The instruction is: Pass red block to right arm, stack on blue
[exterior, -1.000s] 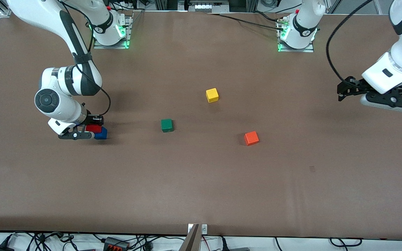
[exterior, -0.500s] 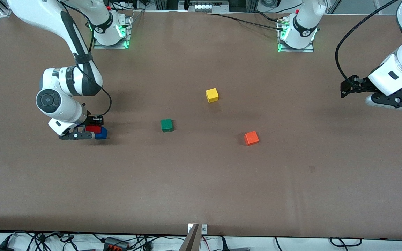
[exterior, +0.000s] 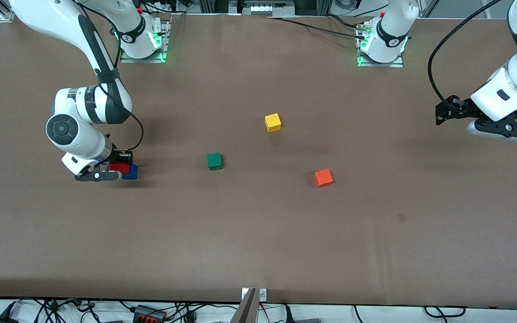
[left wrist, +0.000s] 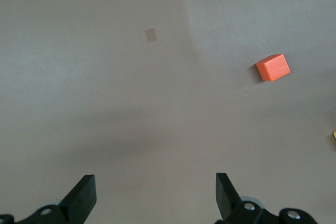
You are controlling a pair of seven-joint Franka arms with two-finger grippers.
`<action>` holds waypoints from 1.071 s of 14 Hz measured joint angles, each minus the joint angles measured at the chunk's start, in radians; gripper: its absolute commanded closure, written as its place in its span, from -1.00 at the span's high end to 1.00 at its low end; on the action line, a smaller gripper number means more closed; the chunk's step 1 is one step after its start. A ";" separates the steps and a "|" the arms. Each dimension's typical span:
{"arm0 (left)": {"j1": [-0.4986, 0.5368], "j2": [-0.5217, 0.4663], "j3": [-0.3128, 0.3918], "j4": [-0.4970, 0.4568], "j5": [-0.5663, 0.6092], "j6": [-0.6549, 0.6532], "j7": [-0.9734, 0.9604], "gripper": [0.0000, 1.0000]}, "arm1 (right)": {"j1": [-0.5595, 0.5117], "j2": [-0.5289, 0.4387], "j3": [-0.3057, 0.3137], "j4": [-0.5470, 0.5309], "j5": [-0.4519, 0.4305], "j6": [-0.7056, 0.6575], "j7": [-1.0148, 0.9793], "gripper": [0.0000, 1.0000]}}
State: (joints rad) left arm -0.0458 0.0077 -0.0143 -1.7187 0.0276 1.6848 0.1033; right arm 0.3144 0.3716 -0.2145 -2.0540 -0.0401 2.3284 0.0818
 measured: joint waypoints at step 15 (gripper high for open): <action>0.000 0.003 0.000 0.000 0.000 0.026 -0.001 1.00 | 0.000 0.005 0.000 0.024 0.013 -0.006 0.012 1.00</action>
State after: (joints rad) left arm -0.0460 0.0107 -0.0143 -1.7188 0.0275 1.7104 0.1025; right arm 0.3147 0.3768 -0.2141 -2.0296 -0.0272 2.3226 0.0938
